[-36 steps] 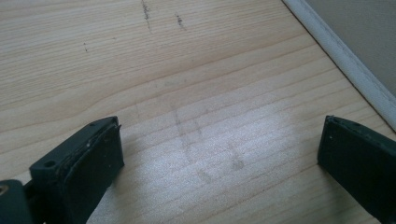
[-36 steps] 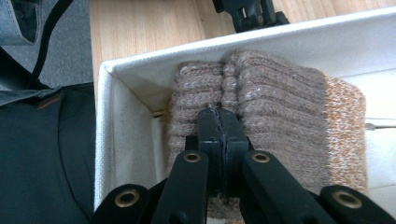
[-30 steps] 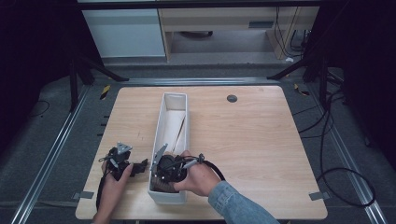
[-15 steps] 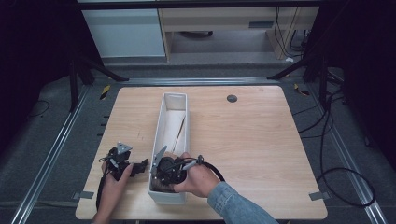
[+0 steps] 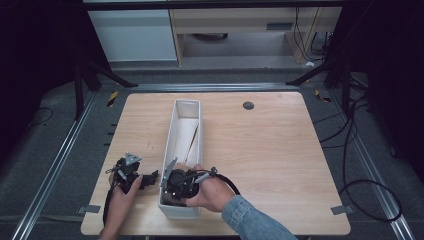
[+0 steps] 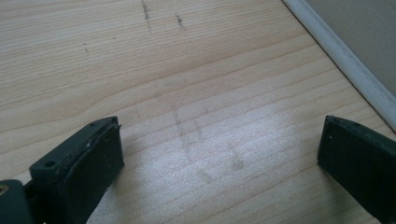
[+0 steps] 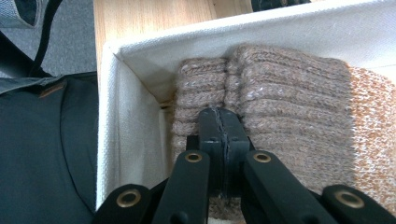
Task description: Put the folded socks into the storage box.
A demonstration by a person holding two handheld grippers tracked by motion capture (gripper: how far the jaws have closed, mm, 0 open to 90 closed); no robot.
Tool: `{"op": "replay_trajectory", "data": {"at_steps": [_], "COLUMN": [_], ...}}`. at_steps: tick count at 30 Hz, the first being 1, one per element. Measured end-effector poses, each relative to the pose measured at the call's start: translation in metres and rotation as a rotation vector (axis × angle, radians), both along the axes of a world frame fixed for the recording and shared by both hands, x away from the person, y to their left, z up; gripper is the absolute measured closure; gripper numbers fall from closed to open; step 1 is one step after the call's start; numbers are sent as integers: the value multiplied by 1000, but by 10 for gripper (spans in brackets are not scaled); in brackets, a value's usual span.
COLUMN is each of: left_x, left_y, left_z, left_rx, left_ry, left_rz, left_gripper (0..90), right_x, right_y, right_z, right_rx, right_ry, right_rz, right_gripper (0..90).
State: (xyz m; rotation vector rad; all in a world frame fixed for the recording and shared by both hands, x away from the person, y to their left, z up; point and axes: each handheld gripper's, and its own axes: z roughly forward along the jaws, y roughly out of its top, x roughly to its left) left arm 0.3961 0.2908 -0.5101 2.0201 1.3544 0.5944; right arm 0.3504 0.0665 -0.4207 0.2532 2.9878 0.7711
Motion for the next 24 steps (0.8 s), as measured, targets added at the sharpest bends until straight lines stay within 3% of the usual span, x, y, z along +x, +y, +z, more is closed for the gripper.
{"op": "replay_trajectory", "data": {"at_steps": [16, 24], "left_x": [0, 0], "left_y": [0, 0], "left_z": [0, 0], "left_rx": [0, -1], "left_ry": [0, -2], "left_rz": [0, 0], "left_gripper": [0, 0], "right_x": [-1, 6], "right_y": [-19, -38], "right_z": [23, 41], "right_rx": [63, 124], "right_ry": [-26, -49], "right_rz": [-16, -70], "right_gripper": [877, 861]}}
